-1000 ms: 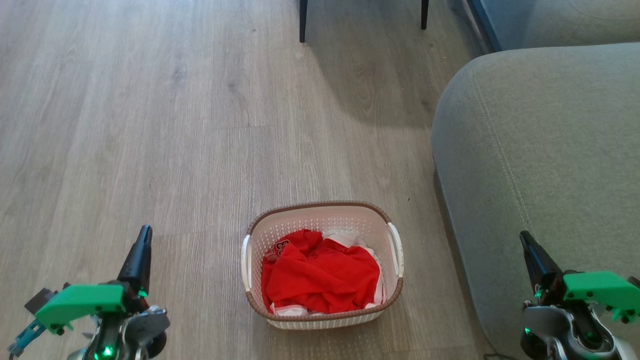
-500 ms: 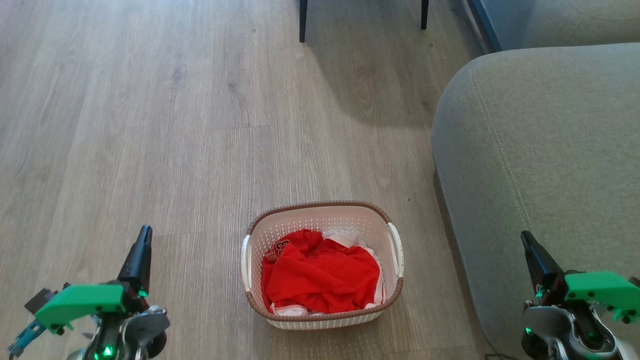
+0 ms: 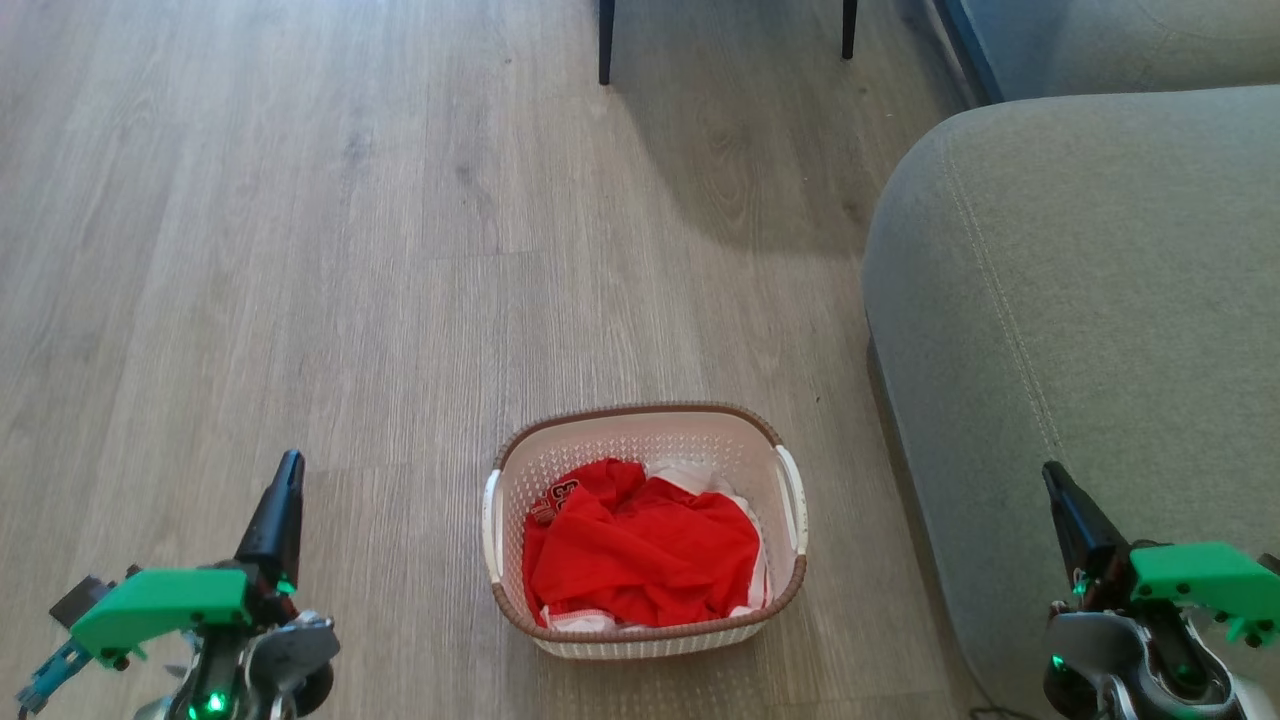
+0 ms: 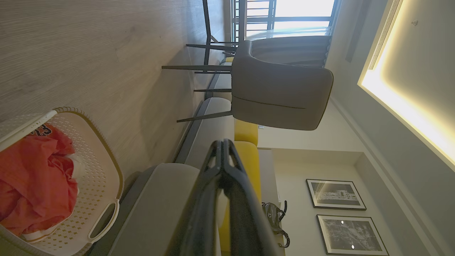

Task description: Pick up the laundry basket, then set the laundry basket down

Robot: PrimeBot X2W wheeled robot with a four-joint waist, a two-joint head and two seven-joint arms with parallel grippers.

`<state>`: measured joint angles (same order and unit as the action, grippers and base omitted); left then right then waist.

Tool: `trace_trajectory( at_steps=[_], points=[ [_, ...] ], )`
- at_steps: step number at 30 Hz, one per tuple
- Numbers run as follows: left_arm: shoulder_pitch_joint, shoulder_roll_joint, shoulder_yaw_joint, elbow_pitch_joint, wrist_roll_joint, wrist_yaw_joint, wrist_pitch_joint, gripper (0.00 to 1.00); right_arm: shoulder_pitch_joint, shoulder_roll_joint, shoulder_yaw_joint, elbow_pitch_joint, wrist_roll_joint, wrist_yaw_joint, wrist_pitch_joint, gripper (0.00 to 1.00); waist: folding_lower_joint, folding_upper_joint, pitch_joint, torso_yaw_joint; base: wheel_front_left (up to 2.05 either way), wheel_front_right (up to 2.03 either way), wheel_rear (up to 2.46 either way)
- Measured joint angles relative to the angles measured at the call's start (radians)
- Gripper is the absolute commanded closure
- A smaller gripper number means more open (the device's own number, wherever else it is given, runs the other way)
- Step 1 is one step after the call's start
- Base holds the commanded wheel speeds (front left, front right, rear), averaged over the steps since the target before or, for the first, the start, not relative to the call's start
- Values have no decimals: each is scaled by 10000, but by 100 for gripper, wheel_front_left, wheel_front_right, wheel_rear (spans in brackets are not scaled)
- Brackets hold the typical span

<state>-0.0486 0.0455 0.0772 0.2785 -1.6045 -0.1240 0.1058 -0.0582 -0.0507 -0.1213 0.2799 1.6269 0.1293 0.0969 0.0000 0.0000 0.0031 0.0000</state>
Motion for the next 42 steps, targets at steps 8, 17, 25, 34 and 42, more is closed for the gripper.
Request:
trace_trajectory(
  at_steps=[8, 17, 25, 34, 42],
  points=[
    [0, 0, 0, 0, 0, 0, 0, 100, 0, 4, -15, 0, -65, 0, 0, 100, 0, 0, 0, 0, 0, 0, 0],
    [0, 0, 0, 0, 0, 0, 0, 100, 0, 10, -27, 0, -65, 0, 2, 100, 0, 0, 0, 0, 0, 0, 0],
    [0, -2, 0, 0, 0, 0, 0, 100, 0, 52, -36, 0, -67, 0, 2, 100, 0, 0, 0, 0, 0, 0, 0],
    [0, -2, 0, 0, 0, 0, 0, 100, 0, 58, -46, 0, -67, 0, 67, 100, 0, 0, 0, 0, 0, 0, 0],
    [0, -2, 0, 0, 0, 0, 0, 100, 0, 59, -50, 0, -67, 0, 73, 100, 0, 0, 0, 0, 0, 0, 0]
  ],
)
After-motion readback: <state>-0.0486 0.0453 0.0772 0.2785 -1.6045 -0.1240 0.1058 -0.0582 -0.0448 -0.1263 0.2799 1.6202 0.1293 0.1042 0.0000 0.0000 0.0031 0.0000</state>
